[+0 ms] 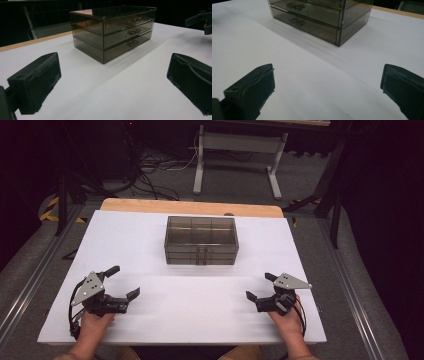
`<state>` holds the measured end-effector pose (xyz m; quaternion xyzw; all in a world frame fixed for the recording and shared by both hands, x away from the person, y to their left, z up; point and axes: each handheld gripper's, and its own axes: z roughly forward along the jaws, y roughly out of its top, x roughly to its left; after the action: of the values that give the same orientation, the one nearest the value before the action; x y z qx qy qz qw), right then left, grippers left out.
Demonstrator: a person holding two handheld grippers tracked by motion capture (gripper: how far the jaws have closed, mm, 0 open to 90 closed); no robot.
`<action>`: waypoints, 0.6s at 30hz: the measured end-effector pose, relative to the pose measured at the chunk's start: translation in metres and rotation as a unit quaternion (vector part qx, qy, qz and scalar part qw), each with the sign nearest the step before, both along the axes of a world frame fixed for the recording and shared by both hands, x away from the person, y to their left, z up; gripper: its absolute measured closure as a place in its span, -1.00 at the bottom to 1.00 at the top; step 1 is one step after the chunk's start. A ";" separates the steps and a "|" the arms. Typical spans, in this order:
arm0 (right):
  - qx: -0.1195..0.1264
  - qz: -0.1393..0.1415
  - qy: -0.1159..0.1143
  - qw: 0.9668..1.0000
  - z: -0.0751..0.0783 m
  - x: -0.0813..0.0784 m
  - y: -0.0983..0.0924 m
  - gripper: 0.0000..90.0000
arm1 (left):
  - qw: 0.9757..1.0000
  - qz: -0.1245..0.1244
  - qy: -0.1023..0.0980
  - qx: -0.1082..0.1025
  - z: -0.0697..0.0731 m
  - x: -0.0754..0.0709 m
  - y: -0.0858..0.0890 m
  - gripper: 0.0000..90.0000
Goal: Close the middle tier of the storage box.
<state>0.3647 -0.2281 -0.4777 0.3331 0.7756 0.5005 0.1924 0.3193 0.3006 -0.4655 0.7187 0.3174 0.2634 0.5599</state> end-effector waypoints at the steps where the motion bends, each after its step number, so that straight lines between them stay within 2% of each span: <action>1: 0.000 0.000 0.000 1.000 0.000 0.000 0.000 -1.00 | 1.000 0.000 0.000 0.000 0.000 0.000 0.000 -1.00; 9: -0.005 -0.011 0.000 1.000 -0.005 -0.003 -0.002 -1.00 | 1.000 -0.005 0.003 0.002 -0.001 0.001 -0.004 -0.99; 10: -0.007 -0.010 -0.001 1.000 -0.004 -0.003 -0.002 -1.00 | 1.000 -0.006 0.002 0.011 -0.001 0.002 -0.004 -0.99; 12: -0.003 -0.011 0.000 1.000 -0.004 -0.003 -0.003 -1.00 | 1.000 -0.007 0.002 0.009 -0.001 0.002 -0.006 -0.99; 15: 0.000 -0.012 -0.001 1.000 -0.004 -0.003 -0.004 -1.00 | 1.000 -0.008 0.002 0.017 -0.001 0.002 -0.007 -0.99; 18: 0.001 -0.011 -0.002 1.000 -0.003 -0.003 -0.004 -1.00 | 1.000 -0.006 0.003 0.013 -0.001 0.002 -0.007 -1.00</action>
<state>0.3617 -0.2322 -0.4809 0.3410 0.7708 0.5001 0.1988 0.3212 0.2941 -0.4666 0.7286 0.3108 0.2618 0.5514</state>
